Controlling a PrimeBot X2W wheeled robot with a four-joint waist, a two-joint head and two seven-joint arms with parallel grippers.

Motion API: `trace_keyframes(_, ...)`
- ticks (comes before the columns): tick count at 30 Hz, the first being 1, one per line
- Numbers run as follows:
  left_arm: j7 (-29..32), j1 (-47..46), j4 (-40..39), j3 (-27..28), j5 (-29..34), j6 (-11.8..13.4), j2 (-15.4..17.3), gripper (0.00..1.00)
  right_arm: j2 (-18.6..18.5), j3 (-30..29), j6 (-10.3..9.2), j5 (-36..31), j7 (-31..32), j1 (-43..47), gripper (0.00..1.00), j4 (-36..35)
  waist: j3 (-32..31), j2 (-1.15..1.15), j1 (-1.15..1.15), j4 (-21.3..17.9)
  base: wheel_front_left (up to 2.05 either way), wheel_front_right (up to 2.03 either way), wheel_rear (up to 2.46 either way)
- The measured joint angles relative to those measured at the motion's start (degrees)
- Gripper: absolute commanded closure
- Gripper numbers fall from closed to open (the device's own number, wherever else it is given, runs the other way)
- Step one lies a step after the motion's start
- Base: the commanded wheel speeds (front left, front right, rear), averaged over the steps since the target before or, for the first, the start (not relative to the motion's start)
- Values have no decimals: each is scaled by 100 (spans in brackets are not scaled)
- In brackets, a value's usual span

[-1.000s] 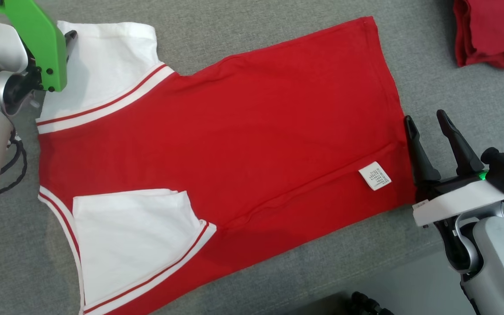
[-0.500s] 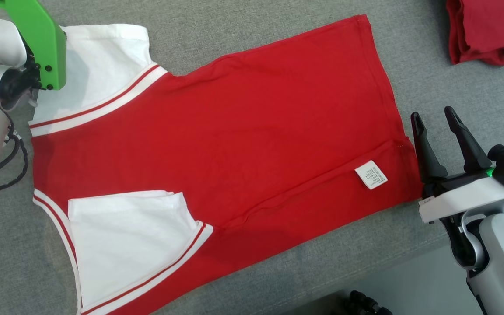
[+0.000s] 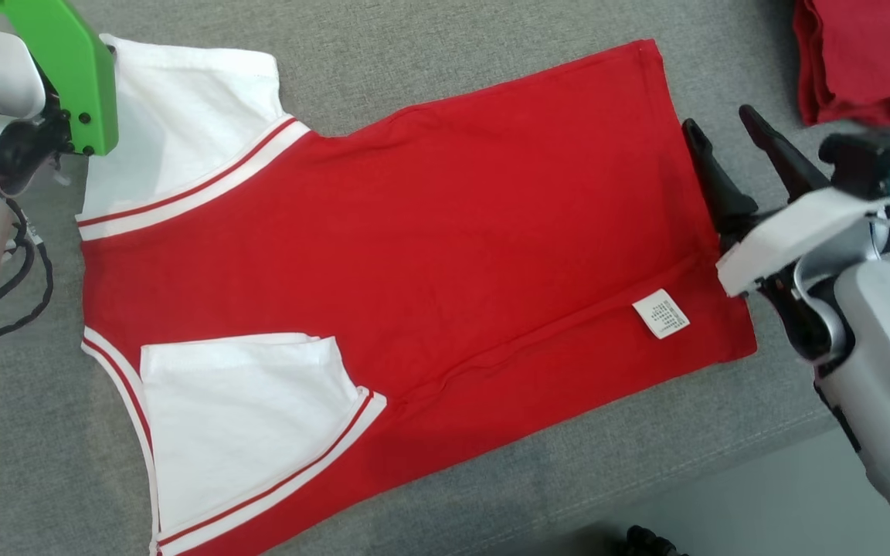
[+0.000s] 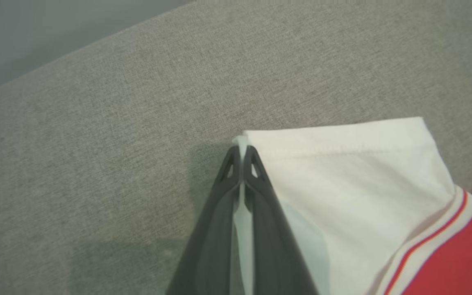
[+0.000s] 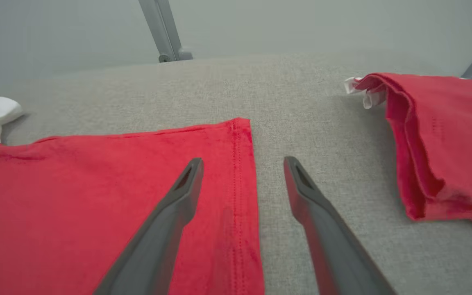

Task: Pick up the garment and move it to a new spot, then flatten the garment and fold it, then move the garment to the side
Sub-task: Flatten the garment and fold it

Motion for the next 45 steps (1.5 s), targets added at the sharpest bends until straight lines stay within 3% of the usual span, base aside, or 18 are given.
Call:
trace_keyframes(8,-26,-14,-175,-122,-79,0,101,100,293,133,-2,189,1951,-1485,0,1262,-44,0,0,93,0,0,0)
trace_keyframes(13,-53,-88,-360,-221,-163,0,105,100,485,-31,-1,230,2659,-2209,0,2041,-11,0,0,189,0,0,0)
trace_keyframes(28,-76,-241,-699,-481,-227,0,119,100,805,-194,-2,27,3317,-3366,2,3626,195,0,0,451,0,0,0)
trace_keyframes(29,-77,-247,-703,-497,-229,0,121,100,818,-175,-1,9,3337,-3429,6,3675,200,0,0,463,0,0,0)
trace_keyframes(31,-77,-252,-703,-523,-254,0,127,100,851,-155,-1,-22,3353,-3527,27,3762,201,0,0,482,0,0,0)
trace_keyframes(32,-78,-257,-702,-535,-261,0,130,100,861,-144,-1,-23,3383,-3562,27,3809,200,0,0,490,0,0,0)
trace_keyframes(34,-82,-261,-697,-554,-265,0,131,100,864,-111,-1,-52,3466,-3604,53,3931,199,0,0,505,0,0,0)
trace_keyframes(36,-83,-262,-679,-573,-281,0,132,100,873,-89,-1,-75,3554,-3641,60,4057,193,0,0,514,0,0,0)
trace_keyframes(39,-101,-261,-664,-605,-304,0,135,100,882,-52,-1,-164,3633,-3746,52,4180,182,0,0,519,0,0,0)
trace_keyframes(42,-125,-261,-654,-646,-324,0,134,100,892,-29,-1,-222,3664,-3829,8,4261,152,0,0,518,0,0,0)
trace_keyframes(43,-130,-260,-645,-662,-332,0,134,100,891,-9,-1,-265,3669,-3857,0,4296,138,0,0,517,0,0,0)
trace_keyframes(45,-141,-258,-630,-694,-348,0,134,100,894,16,-1,-307,3722,-3913,0,4355,106,0,0,513,0,0,0)
